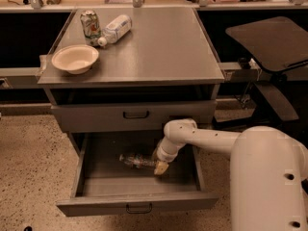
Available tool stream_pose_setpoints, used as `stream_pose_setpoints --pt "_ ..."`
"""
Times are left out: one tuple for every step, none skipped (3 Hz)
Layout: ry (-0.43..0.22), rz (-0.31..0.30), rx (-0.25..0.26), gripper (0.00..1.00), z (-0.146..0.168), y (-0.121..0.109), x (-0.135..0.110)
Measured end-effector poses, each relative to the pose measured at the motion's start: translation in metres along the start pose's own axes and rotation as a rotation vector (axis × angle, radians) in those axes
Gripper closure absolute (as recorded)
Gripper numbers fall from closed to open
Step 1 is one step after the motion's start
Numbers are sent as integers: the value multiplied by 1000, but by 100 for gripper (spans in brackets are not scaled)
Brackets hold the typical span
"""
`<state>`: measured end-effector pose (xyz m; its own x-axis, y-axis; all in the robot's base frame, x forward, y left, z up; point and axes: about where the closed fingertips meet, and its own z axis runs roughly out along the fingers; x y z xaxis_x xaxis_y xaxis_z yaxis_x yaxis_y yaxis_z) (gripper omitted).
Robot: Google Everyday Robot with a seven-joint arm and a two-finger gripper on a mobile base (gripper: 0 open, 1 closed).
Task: Place water bottle into middle drawer
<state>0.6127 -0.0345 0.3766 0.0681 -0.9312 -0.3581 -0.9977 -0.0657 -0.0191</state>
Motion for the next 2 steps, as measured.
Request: stream_pose_setpoints --pt "0 0 0 14 0 0 0" --pt "0 0 0 0 0 0 0"
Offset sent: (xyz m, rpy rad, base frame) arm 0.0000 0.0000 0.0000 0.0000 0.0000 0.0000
